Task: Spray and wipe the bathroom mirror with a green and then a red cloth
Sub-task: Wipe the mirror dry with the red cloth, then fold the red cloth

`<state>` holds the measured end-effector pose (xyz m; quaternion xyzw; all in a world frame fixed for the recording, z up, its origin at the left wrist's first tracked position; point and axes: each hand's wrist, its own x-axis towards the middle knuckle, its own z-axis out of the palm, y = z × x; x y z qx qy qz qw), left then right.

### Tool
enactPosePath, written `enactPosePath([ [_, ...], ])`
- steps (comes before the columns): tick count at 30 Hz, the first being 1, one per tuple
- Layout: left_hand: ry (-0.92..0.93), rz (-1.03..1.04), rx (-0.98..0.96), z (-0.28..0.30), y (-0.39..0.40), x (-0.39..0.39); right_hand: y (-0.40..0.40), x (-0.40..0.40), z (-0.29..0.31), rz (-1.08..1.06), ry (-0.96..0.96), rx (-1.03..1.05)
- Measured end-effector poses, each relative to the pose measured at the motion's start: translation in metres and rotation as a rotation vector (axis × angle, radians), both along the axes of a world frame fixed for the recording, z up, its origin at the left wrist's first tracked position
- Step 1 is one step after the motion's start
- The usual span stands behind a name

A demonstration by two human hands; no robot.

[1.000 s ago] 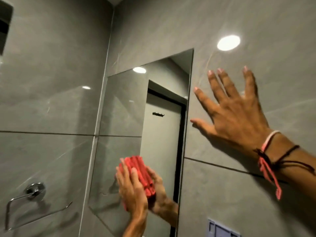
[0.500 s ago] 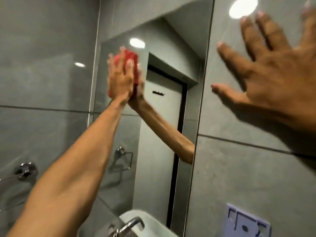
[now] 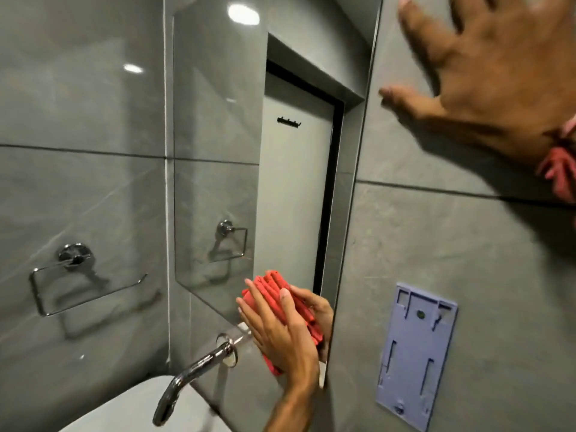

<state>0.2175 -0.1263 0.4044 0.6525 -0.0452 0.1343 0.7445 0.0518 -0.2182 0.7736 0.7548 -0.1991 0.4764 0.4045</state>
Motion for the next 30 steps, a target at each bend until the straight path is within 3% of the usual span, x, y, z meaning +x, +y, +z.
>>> enactPosePath([
  [3, -0.113, -0.030, -0.132, 0.062, 0.000, -0.003, 0.039, 0.004, -0.047, 0.018, 0.035, -0.018],
  [5, -0.241, -0.060, -0.159, 0.118, 0.003, 0.003, 0.047, 0.001, -0.046, 0.080, 0.042, 0.080],
  [12, -0.936, -0.212, -0.149, 0.352, -0.001, -0.041, 0.078, -0.019, 0.006, 0.757, -0.346, 0.450],
  [15, -1.280, -0.314, -0.161, 0.387, -0.005, -0.065, 0.088, -0.033, 0.049, 0.856, -0.515, 0.742],
  [17, -1.408, -0.352, -0.224, 0.388, -0.007, -0.068, 0.087, -0.041, 0.064, 0.957, -0.443, 0.926],
  [20, -1.437, -0.417, -0.310, 0.379, -0.005, -0.071, 0.086, -0.058, 0.065, 0.968, -0.319, 1.085],
  [24, -1.416, -0.398, -0.233, 0.359, 0.013, -0.088, 0.086, -0.088, 0.040, 1.003, -0.347, 1.052],
  [27, -1.202, -0.441, -0.277, 0.342, 0.033, -0.110, 0.090, -0.118, 0.015, 1.138, -0.489, 1.006],
  [30, -0.876, -0.853, -0.386, 0.313, 0.047, -0.138, 0.100, -0.152, -0.019, 1.210, -0.543, 0.989],
])
